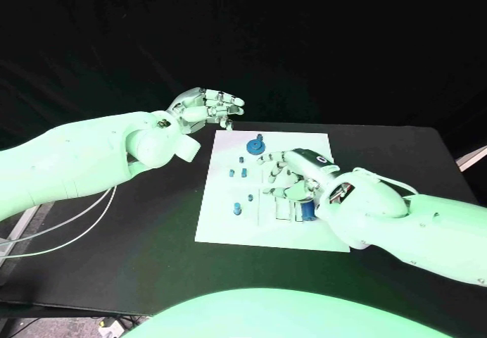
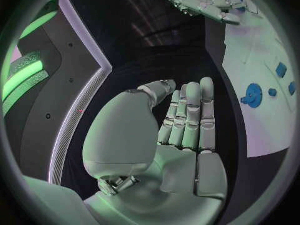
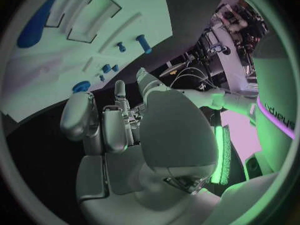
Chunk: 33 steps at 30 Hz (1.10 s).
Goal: Assemble the parts on the task board
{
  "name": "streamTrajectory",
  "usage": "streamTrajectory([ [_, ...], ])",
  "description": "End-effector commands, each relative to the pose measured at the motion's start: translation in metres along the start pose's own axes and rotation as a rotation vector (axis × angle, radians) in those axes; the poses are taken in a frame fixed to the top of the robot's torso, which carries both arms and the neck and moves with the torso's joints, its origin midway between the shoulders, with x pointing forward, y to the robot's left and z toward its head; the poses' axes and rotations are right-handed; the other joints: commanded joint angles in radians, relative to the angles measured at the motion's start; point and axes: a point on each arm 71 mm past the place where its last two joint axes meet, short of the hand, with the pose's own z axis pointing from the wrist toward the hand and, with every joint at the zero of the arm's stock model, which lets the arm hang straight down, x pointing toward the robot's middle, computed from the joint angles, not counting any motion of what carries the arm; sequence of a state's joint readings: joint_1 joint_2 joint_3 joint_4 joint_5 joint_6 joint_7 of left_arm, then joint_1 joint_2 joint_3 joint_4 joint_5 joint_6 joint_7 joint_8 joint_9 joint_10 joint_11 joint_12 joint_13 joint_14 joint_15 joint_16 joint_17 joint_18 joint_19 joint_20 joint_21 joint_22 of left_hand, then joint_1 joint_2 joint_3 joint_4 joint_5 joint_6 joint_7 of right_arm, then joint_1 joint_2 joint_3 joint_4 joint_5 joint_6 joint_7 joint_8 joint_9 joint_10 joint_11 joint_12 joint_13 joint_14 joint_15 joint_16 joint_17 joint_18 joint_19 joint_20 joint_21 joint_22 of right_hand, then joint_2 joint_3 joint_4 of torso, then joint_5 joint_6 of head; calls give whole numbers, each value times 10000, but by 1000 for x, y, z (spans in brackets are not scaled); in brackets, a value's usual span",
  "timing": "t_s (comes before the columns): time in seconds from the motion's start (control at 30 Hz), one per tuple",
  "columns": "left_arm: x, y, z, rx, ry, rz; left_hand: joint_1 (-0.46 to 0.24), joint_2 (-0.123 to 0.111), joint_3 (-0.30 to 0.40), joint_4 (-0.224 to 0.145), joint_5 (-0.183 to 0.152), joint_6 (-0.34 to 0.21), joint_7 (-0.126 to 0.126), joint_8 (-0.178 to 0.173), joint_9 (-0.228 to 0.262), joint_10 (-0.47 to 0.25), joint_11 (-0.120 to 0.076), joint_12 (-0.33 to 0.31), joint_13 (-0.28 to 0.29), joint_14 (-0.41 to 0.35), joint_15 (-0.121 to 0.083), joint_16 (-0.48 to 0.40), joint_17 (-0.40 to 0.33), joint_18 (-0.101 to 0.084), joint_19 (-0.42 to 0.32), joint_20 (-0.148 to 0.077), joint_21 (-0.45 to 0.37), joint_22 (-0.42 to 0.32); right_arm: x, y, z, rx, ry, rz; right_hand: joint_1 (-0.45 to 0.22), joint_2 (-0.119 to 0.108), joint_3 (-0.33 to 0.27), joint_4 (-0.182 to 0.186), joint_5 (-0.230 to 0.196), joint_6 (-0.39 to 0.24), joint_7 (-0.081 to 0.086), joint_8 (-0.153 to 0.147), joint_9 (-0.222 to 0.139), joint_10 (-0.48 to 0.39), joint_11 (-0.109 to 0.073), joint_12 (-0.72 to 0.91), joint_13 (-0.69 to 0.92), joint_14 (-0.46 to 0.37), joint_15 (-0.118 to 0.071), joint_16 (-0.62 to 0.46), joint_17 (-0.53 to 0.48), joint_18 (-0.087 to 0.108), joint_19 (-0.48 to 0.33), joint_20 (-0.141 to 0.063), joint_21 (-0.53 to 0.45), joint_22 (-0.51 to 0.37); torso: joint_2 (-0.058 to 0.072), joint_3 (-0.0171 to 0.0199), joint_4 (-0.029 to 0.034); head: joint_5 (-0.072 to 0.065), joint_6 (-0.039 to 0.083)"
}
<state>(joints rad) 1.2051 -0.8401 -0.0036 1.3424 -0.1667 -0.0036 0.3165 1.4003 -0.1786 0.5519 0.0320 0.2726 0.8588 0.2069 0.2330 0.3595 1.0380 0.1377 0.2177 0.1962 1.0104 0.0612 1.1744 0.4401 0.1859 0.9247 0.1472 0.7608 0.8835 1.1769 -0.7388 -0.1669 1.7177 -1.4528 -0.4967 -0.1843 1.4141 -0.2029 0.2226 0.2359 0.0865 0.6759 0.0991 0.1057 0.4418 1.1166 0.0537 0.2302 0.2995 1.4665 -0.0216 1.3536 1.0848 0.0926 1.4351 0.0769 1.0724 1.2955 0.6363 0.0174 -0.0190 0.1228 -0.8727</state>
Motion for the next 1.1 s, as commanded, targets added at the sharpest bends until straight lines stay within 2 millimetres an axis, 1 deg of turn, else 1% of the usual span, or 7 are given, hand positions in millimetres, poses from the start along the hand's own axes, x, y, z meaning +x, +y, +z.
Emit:
streamTrajectory([
  [0.03, 0, 0, 0, 18, -63, 1, -111, 150, -240, 129, -19, -170, 28, 226, 134, -121, 27, 128, 159, -131, 29, -179, -77, -29, -74, 71, -90, -143, -18, -10, -9, 366, 43, 1113, 317, 129, 65, 334, -107, 415, 183, 35, 139, 135, -41, 226, -8, 107, -55, -48, -1, 65, -247, -4, -280, 27, -97, -30, -64, -144, 1],
  [0.1, -1, 1, 1, 0, -101, 5, -120, 170, -236, 146, -15, -171, 29, 235, 136, -122, 27, 136, 161, -132, 32, -178, -75, -28, -74, 74, -99, -149, -30, -23, -17, 936, -10, 1881, 764, 467, 679, 249, 39, 1370, 435, 516, 247, 495, 44, 370, -24, -32, -10, -327, -458, 155, -454, 14, -913, -283, -124, -38, -74, -271, 1],
  [0.2, -1, 2, 1, -15, -140, -17, -120, 170, -236, 146, -15, -171, 29, 235, 136, -122, 27, 136, 161, -132, 32, -178, -75, -28, -74, 74, -99, -149, -43, -45, -30, 1917, -55, 2825, 528, 240, 943, 345, 16, 2165, 547, 911, 269, 980, 122, 779, 167, 67, 69, -172, -134, 101, -313, 76, -643, -127, -164, -49, -100, -511, 1],
  [0.33, -1, 3, 0, -14, -168, -40, -124, 175, -236, 151, -14, -173, 30, 238, 136, -124, 27, 139, 162, -132, 32, -177, -73, -28, -74, 75, -103, -152, -50, -70, -47, 3179, 76, 3408, -357, -236, 460, 451, 866, 2939, 182, 1711, 638, 1492, -188, 2819, 1877, 192, -160, 33, 263, -14, -26, -96, 49, 270, -209, -53, -136, -788, 1],
  [0.47, -1, 4, -1, -24, -198, -56, -124, 175, -236, 151, -14, -173, 30, 238, 136, -124, 27, 139, 162, -132, 32, -177, -73, -28, -74, 75, -103, -152, -54, -87, -65, 4052, 114, 3014, -1406, 133, -657, 533, 1222, 2224, 17, 3054, 2023, 2567, -327, 10068, 9254, 583, -329, 1074, 2231, -308, 470, -221, 1683, 1212, -258, -50, -171, -1024, 1],
  [0.77, -1, 6, -2, -47, -178, -93, -135, 172, -241, 161, -15, -179, 32, 241, 136, -130, 30, 142, 162, -132, 34, -175, -71, -28, -73, 78, -109, -157, -41, -94, -82, 4949, 385, 1684, -1875, 487, -1468, 560, 1220, 1956, 85, 2885, 2053, 3270, -254, 11643, 10949, 772, -210, 1628, 3414, -474, 717, -166, 2665, 1766, -312, -24, -260, -1109, 1],
  [1.1, 0, 7, -3, -76, -157, -118, -135, 172, -241, 161, -15, -179, 32, 241, 136, -130, 30, 142, 162, -132, 34, -175, -71, -28, -73, 78, -109, -157, -20, -91, -78, 5590, 814, 1422, -1972, 655, -2056, 531, 1241, 2001, 104, 2698, 1994, 3388, -231, 11840, 11200, 866, -183, 1848, 3952, -548, 822, -139, 3075, 1983, -257, -40, -228, -1006, 1],
])
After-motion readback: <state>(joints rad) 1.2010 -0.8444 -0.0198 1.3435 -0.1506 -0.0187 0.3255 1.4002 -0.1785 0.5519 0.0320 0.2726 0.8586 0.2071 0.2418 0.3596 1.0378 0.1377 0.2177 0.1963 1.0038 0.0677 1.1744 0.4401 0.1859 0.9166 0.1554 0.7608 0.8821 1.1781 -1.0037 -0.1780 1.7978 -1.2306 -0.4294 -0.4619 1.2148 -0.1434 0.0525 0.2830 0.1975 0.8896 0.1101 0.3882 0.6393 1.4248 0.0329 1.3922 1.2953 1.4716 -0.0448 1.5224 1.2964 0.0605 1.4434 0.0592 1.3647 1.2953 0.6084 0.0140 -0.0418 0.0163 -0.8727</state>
